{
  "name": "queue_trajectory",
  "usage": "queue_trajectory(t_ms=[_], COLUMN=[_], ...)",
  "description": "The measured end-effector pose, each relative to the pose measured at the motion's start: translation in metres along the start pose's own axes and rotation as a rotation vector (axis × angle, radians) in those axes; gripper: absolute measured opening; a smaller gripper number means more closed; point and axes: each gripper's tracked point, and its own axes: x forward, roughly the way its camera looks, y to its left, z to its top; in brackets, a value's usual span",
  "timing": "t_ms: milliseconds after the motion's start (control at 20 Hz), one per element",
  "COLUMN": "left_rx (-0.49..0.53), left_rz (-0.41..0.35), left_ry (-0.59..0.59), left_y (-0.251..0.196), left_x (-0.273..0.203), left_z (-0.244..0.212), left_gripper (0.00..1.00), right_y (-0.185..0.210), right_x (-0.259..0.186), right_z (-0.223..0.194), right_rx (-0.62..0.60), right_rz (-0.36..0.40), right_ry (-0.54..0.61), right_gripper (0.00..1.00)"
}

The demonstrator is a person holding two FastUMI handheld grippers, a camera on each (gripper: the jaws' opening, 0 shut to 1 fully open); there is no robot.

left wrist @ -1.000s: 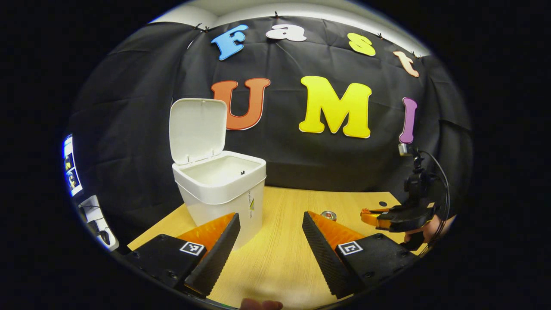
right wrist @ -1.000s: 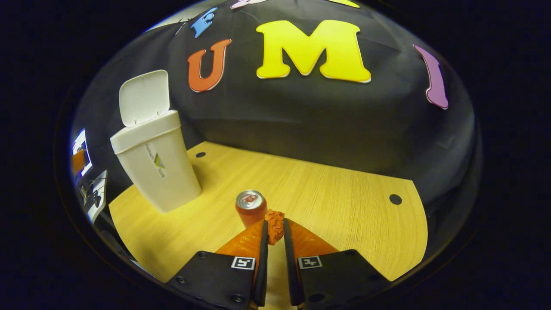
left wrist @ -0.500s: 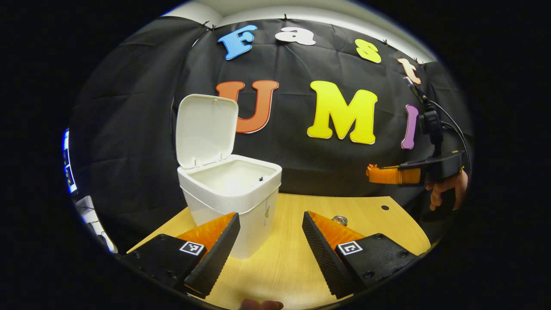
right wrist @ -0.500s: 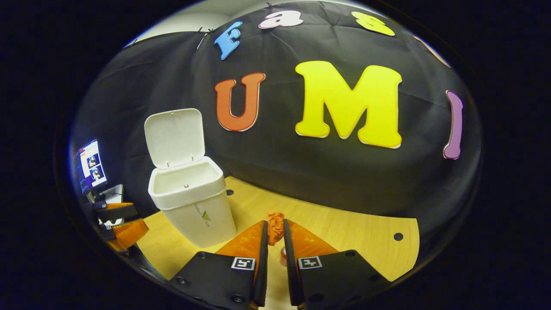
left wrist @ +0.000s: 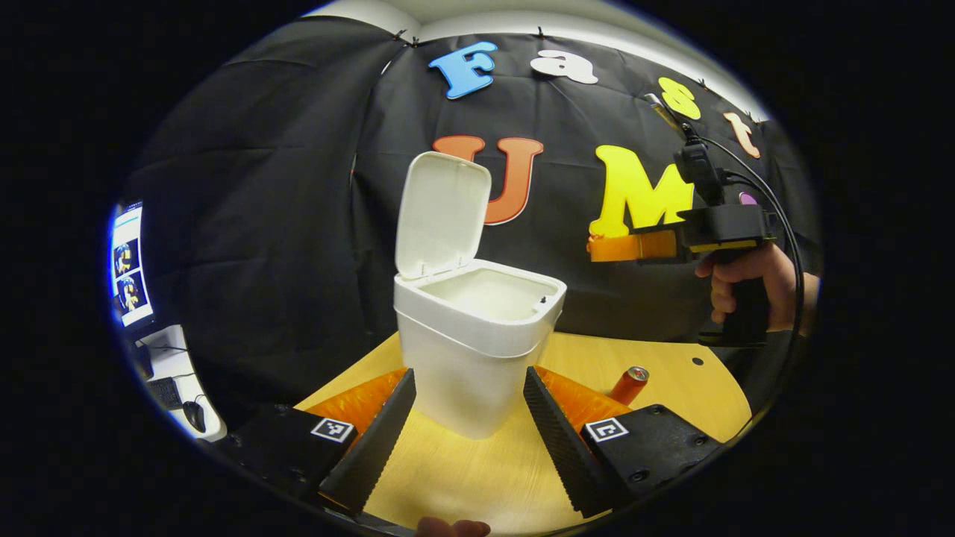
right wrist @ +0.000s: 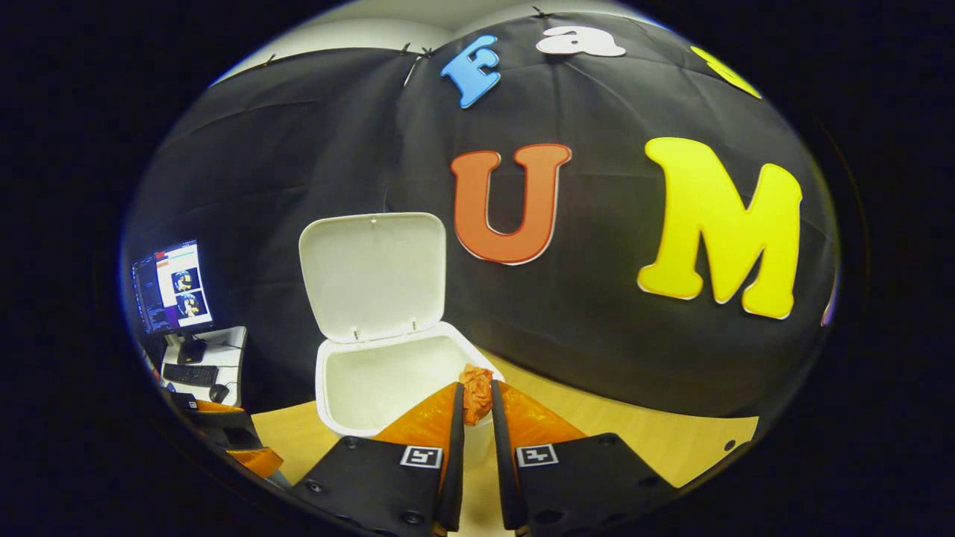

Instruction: Press the lid of the desktop garbage bin to open it, pick up the crumpled paper on the desktop and throw it into the bin, then pick up the pop can on the desktop and drop it into the bin, and finally close the garbage bin lid.

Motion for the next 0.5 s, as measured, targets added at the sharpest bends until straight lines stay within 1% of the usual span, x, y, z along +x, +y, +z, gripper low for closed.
queue_trajectory(t_ms=[150, 250, 500], left_rx=[-0.030, -0.046, -0.059], left_rz=[0.048, 0.074, 0.117], left_ry=[0.004, 0.010, 0.004], left_y=[0.021, 0.034, 0.049], left_x=[-0.010, -0.017, -0.027], left_z=[-0.006, -0.009, -0.009], left_gripper=[0.96, 0.96, 0.96], right_y=[0.031, 0.044, 0.047], right_x=[0.029, 0.046, 0.065], right_z=[-0.003, -0.009, -0.023], right_rx=[-0.017, -0.041, -0.042], right_rz=[0.034, 0.042, 0.030], right_ry=[0.023, 0.044, 0.099], right_gripper=[0.22, 0.22, 0.21])
